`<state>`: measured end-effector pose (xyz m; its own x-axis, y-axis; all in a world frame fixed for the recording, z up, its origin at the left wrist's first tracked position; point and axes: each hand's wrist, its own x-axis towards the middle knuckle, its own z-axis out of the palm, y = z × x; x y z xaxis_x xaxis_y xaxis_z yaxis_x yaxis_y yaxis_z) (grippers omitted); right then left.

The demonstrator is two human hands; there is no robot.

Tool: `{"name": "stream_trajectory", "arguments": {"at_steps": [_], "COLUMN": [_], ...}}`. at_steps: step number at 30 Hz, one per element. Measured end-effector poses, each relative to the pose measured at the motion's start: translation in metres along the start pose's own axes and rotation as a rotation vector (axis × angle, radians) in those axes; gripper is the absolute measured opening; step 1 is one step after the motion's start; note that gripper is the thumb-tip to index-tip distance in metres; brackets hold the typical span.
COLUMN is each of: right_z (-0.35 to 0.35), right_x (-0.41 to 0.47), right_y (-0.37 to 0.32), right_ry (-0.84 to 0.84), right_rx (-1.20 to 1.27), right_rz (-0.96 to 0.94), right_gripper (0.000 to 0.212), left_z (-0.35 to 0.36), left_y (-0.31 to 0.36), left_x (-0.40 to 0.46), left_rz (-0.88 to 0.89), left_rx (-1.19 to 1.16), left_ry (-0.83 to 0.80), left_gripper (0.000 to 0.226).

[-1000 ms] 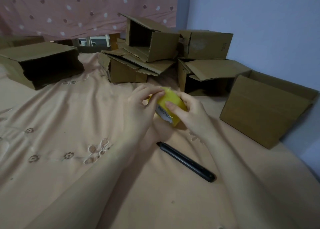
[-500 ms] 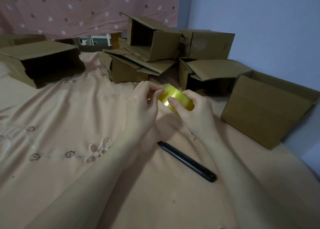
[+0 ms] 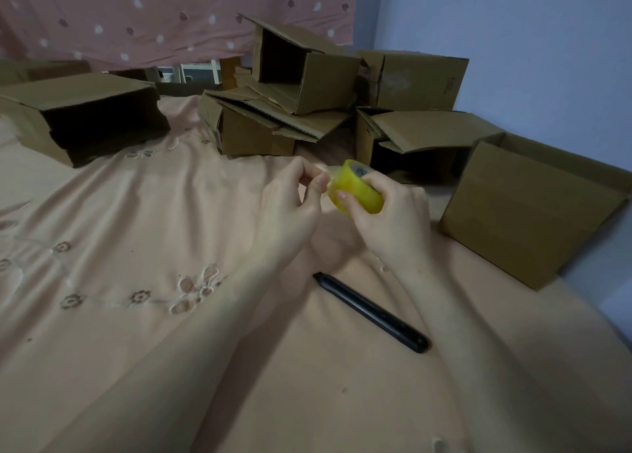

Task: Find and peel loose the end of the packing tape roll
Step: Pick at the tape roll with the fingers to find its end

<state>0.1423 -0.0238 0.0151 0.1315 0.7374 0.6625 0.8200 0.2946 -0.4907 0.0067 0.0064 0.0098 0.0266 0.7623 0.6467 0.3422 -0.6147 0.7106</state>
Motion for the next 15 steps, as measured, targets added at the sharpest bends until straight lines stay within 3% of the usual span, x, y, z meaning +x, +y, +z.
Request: {"name": "stream_trajectory", "arguments": {"at_steps": [10, 15], "right_z": [0.001, 0.003], "right_x": [0.007, 0.005], "right_y": [0.009, 0.011], "right_ry": [-0.039, -0.12], "right_rx": [-0.148, -0.184], "right_rz": [0.034, 0.012], "right_gripper": [0.031, 0.037], "left_z": [0.002, -0.001], "left_y": [-0.004, -0.017], "left_x": [-0.003, 0.002], "left_rz": [0.058, -0.03], "left_rx": [0.037, 0.055], "left_ry": [-0.027, -0.009], "left_gripper": [0.013, 0.018]}}
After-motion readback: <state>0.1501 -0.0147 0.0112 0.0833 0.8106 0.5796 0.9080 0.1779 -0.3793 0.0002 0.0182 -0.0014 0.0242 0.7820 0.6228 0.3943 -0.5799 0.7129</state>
